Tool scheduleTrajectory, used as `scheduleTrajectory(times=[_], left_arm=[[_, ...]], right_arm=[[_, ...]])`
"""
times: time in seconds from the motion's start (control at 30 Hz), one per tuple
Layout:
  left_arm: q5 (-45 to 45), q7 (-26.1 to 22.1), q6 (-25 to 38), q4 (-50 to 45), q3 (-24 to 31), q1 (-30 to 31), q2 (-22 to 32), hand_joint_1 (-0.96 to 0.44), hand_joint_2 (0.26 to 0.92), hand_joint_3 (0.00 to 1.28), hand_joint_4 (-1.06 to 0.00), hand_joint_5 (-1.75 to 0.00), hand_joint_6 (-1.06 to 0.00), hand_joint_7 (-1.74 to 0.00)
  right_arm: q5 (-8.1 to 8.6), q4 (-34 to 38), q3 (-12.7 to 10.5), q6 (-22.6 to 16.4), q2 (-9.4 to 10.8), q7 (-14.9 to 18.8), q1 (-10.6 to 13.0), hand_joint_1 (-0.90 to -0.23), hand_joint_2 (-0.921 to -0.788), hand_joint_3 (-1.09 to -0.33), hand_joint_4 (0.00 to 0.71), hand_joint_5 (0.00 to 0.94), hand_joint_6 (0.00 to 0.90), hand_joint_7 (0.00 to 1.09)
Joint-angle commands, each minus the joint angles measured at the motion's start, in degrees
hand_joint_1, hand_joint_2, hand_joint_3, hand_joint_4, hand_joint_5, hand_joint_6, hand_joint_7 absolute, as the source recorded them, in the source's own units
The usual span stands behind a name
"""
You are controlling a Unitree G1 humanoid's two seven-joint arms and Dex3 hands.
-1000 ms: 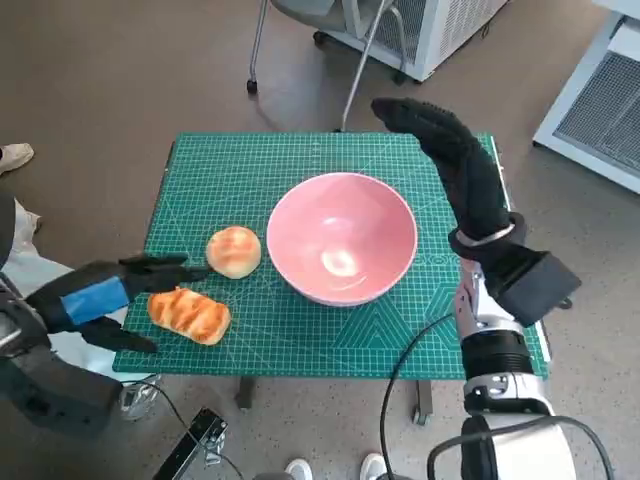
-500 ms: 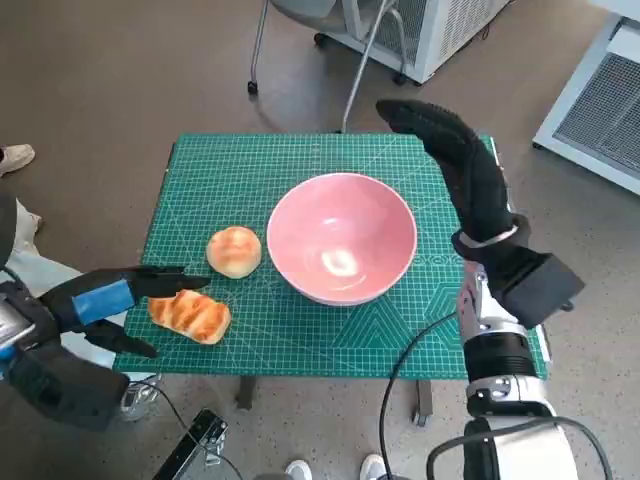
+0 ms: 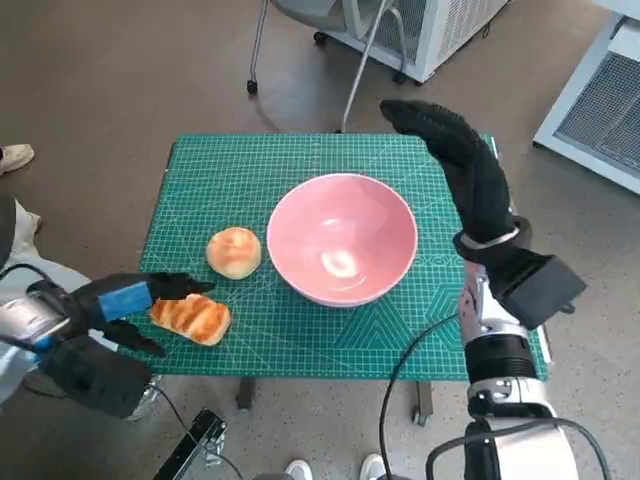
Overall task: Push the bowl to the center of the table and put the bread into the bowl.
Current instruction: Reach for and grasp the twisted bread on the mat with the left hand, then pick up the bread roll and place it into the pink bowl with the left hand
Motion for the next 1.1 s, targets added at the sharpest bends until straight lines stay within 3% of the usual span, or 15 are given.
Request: scheduleTrajectory(times=[0.03, 0.3, 0.57, 0.6, 0.63, 0.7, 0.73, 0.83, 0.93, 1.1], left_arm=[[3.5, 1.5, 1.1, 3.4, -3.6, -2.3, -2.1, -0.17, 0.786, 0.01, -0.27, -0.01, -0.41, 0.00], [8.8, 6.8, 1.0, 9.7, -9.1, -6.1, -4.8, -0.15, 0.813, 0.02, -0.34, -0.03, -0.44, -0.02], [12.8, 11.6, -1.7, 13.4, -13.9, -9.4, -4.4, -0.01, 0.901, 0.07, -0.62, -0.05, -0.74, -0.08], [13.1, 12.1, -2.0, 13.6, -14.3, -9.8, -4.2, -0.13, 0.908, 0.12, -0.70, -0.07, -0.67, -0.54], [13.3, 12.3, -2.6, 13.4, -14.5, -10.2, -3.6, -0.21, 0.913, 0.15, -0.75, -0.08, -0.62, -0.84], [13.4, 12.5, -3.3, 12.6, -14.7, -10.7, -2.7, -0.11, 0.917, 0.15, -0.65, -0.58, -0.63, -1.08], [13.4, 12.5, -3.6, 12.2, -14.7, -10.8, -2.4, -0.07, 0.918, 0.13, -0.63, -0.74, -0.63, -1.19], [12.1, 11.5, -4.7, 9.9, -13.9, -10.9, -0.8, -0.02, 0.920, 0.11, -0.64, -0.91, -0.64, -1.31], [9.2, 9.3, -5.5, 7.1, -12.2, -10.6, 0.6, -0.01, 0.921, 0.10, -0.61, -1.06, -0.66, -1.27], [1.1, 3.9, -6.2, -0.4, -6.8, -10.0, 3.3, 0.00, 0.921, 0.10, -0.59, -1.12, -0.68, -1.24]], right_arm=[[0.35, 0.1, 0.0, 0.7, 0.0, -0.1, 1.8, -0.635, -0.921, -0.742, 0.300, 0.010, -0.001, 0.69], [0.12, -0.8, 0.2, 0.3, 0.2, -0.4, 2.5, -0.635, -0.921, -0.741, 0.301, 0.010, -0.001, 0.69], [0.08, -2.4, 0.2, 0.4, -0.5, -0.7, 3.4, -0.630, -0.921, -0.745, 0.300, 0.009, -0.001, 0.69], [0.11, -2.5, 0.2, 0.4, -0.5, -0.7, 3.5, -0.629, -0.921, -0.746, 0.300, 0.008, -0.001, 0.69], [0.09, -2.8, 0.2, 0.5, -0.6, -0.7, 3.7, -0.629, -0.921, -0.747, 0.300, 0.008, -0.001, 0.69], [0.10, -3.1, 0.2, 0.6, -0.6, -0.8, 3.9, -0.628, -0.921, -0.748, 0.300, 0.008, -0.001, 0.69], [0.13, -3.3, 0.2, 0.6, -0.6, -0.8, 4.0, -0.628, -0.921, -0.748, 0.300, 0.008, -0.001, 0.69], [0.30, -3.8, 0.2, 1.0, -0.6, -0.8, 4.3, -0.629, -0.921, -0.750, 0.299, 0.008, -0.001, 0.69], [0.24, -4.2, 0.2, 1.2, -0.6, -1.0, 4.5, -0.631, -0.921, -0.750, 0.299, 0.007, -0.001, 0.68], [0.18, -4.4, 0.1, 1.8, -0.7, -1.3, 4.7, -0.627, -0.921, -0.749, 0.299, 0.007, -0.001, 0.68]])
